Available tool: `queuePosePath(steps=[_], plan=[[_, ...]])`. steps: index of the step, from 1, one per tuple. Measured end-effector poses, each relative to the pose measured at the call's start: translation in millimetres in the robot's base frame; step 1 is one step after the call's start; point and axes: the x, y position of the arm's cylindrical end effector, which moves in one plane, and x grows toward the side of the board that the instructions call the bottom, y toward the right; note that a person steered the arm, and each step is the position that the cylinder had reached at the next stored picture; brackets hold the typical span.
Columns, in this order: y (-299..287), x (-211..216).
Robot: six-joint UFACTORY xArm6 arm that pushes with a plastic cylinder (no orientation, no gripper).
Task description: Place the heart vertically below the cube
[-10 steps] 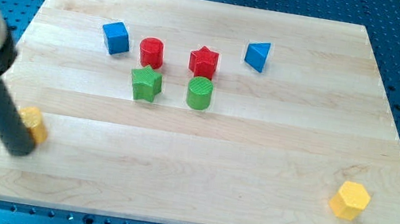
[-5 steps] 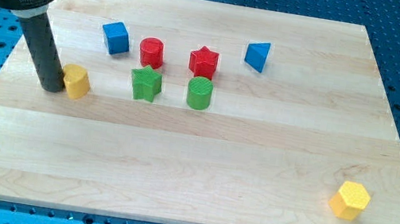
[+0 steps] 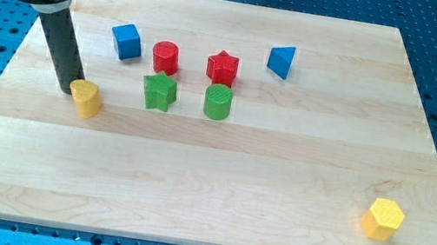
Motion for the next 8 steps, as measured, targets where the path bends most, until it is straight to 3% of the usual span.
queuePosePath(steps=[4, 8], plan=[[0, 33], [11, 36]])
